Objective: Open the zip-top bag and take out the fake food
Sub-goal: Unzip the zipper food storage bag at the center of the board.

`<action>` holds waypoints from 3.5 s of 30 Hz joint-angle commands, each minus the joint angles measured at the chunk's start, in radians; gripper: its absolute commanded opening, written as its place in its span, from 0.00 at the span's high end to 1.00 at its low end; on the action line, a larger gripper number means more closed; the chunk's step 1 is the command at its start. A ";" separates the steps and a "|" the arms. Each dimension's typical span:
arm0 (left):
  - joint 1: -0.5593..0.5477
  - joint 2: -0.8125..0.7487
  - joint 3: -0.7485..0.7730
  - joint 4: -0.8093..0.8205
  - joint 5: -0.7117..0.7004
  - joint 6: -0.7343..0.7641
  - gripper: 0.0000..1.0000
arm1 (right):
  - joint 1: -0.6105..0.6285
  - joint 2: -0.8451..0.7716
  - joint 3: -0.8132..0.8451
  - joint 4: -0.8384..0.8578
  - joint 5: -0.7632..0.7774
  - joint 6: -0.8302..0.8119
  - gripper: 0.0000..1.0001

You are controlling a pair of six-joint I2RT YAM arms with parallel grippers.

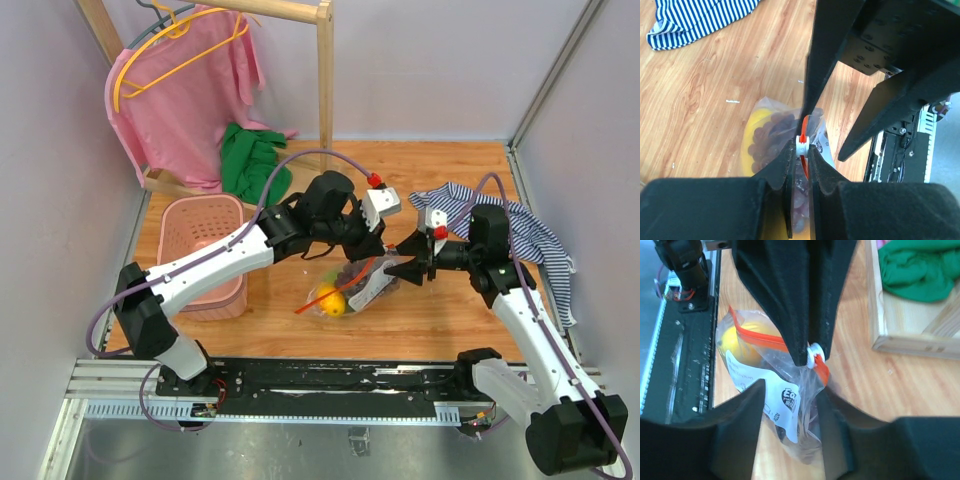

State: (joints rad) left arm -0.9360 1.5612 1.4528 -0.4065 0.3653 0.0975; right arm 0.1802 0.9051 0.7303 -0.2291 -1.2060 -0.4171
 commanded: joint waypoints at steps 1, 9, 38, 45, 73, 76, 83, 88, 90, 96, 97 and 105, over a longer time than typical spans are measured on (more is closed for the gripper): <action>0.009 -0.053 -0.022 0.015 0.029 0.024 1.00 | -0.006 -0.021 0.013 -0.022 -0.089 -0.112 0.41; 0.010 -0.063 -0.049 0.020 0.062 0.042 1.00 | -0.021 -0.027 0.068 -0.097 -0.139 -0.145 0.42; 0.009 -0.051 -0.048 -0.009 0.107 0.052 1.00 | -0.047 -0.013 0.085 -0.031 -0.126 -0.052 0.80; 0.009 -0.040 -0.043 -0.012 0.117 0.052 1.00 | -0.051 -0.020 0.078 -0.004 -0.142 -0.029 0.82; 0.009 -0.121 -0.169 0.004 0.087 0.020 1.00 | -0.077 -0.050 0.095 -0.075 0.025 -0.091 0.99; 0.009 -0.144 -0.197 0.015 0.077 0.013 1.00 | -0.078 -0.050 0.093 -0.076 0.013 -0.092 0.99; 0.009 -0.148 -0.181 0.018 0.085 0.024 1.00 | -0.076 -0.044 0.068 -0.070 -0.116 -0.106 0.64; 0.009 -0.126 -0.160 0.010 0.101 0.034 1.00 | -0.073 -0.053 0.050 -0.097 -0.137 -0.161 0.36; 0.010 -0.116 -0.155 0.009 0.109 0.034 1.00 | -0.064 -0.044 0.044 -0.096 -0.142 -0.178 0.33; 0.009 -0.102 -0.142 0.010 0.122 0.033 1.00 | -0.009 -0.005 0.030 -0.076 -0.108 -0.190 0.39; 0.009 -0.100 -0.139 0.009 0.124 0.034 1.00 | -0.004 0.002 0.032 -0.077 -0.103 -0.190 0.41; 0.009 -0.084 -0.127 0.012 0.130 0.034 1.00 | 0.027 0.029 0.038 -0.090 -0.087 -0.202 0.72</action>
State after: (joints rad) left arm -0.9306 1.4658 1.2858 -0.4057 0.4736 0.1242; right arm 0.1825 0.9295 0.7692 -0.3122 -1.2984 -0.5964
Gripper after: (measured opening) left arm 0.139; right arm 0.351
